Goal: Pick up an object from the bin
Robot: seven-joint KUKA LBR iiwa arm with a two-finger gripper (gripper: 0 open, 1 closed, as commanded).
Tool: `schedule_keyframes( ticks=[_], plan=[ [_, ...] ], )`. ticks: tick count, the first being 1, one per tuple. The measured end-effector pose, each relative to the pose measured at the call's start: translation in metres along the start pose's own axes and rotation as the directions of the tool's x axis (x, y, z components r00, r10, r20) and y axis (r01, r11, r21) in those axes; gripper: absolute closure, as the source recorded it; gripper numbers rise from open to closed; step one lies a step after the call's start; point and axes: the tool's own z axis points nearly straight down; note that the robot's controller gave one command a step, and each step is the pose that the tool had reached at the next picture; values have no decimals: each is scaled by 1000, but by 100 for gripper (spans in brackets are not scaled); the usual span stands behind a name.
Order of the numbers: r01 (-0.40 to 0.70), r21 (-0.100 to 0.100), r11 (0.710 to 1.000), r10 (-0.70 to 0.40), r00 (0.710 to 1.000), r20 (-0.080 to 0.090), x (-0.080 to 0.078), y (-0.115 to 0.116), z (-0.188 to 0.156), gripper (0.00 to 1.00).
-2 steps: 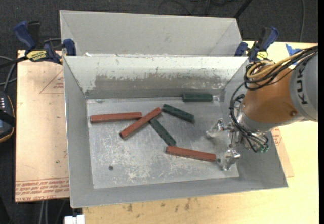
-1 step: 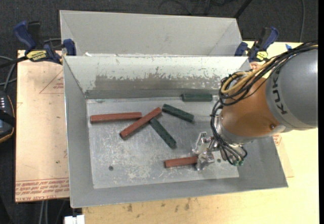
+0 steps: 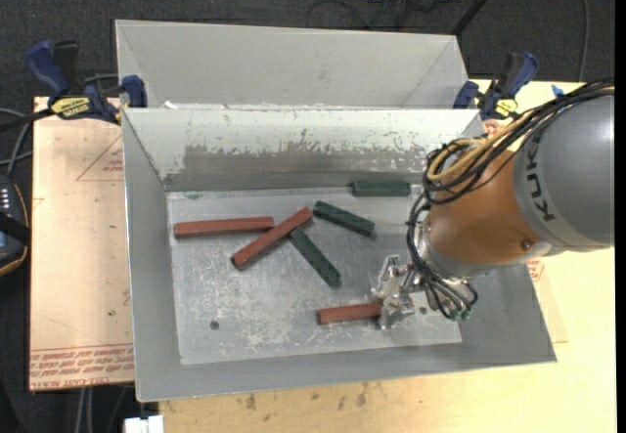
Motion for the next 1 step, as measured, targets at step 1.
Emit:
schedule_keyframes(
  ticks=[1],
  plan=[
    [36,-5,999,-36,999,-22,-28,6,-203,100]
  ],
)
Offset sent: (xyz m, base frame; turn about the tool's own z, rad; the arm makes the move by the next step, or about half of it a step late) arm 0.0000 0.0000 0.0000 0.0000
